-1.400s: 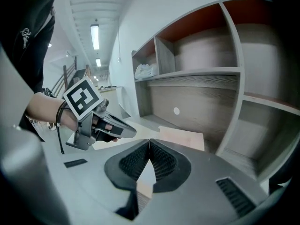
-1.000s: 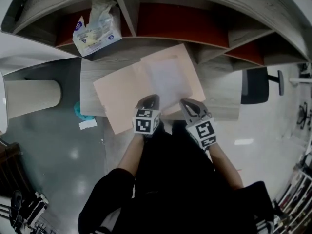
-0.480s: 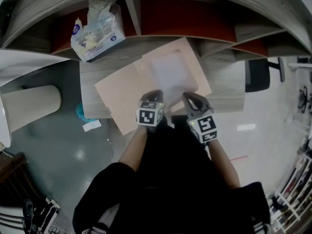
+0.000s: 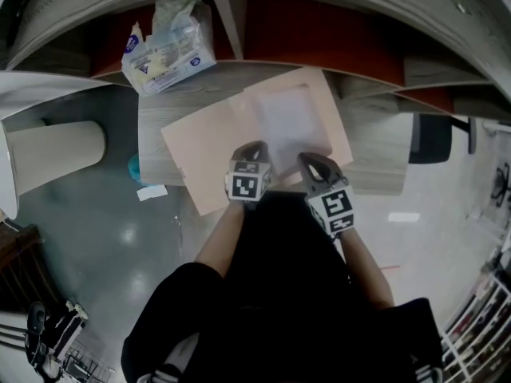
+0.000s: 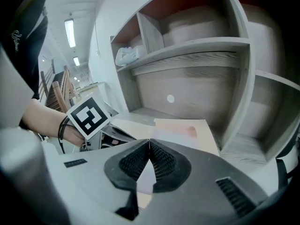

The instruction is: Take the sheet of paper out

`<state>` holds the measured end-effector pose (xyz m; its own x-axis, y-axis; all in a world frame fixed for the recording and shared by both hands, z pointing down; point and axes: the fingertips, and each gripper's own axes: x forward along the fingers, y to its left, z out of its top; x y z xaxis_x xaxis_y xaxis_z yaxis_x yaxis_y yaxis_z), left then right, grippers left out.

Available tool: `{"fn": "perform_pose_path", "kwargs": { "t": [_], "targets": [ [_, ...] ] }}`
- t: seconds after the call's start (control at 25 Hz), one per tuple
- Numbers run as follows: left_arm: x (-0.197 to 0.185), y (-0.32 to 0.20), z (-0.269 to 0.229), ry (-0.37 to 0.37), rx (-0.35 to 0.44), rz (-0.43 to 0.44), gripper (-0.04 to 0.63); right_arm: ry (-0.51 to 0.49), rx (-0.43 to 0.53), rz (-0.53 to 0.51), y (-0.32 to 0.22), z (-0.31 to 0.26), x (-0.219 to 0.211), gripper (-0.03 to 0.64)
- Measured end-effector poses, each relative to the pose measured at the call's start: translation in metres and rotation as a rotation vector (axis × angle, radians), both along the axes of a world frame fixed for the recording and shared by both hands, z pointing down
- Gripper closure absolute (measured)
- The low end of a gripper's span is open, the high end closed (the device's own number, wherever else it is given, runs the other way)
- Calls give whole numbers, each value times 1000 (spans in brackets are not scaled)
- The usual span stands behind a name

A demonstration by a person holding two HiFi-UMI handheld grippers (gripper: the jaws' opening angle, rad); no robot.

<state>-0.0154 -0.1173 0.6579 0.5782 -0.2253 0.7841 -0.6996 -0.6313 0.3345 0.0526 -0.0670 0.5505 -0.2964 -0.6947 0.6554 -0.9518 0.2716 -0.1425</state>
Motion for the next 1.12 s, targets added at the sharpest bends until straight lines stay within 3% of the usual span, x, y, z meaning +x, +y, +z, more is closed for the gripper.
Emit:
{"fn": "perform_pose_path", "kwargs": {
  "t": [0.16,0.4,0.64,1.12],
  "targets": [
    [-4,-19,2,-30,36,-72,544,-20,-3,-4,-7,4,5,600],
    [-4,-11,23,57,-149,-212,476,-24,-20,1,-4,8,8,600],
    [5,2,44,55,-242,-227,462,-11,-30,18,2,8,15,600],
    [15,-1,60,0,-249,-210,462,17,-28,25,5,4,23,600]
  ]
}}
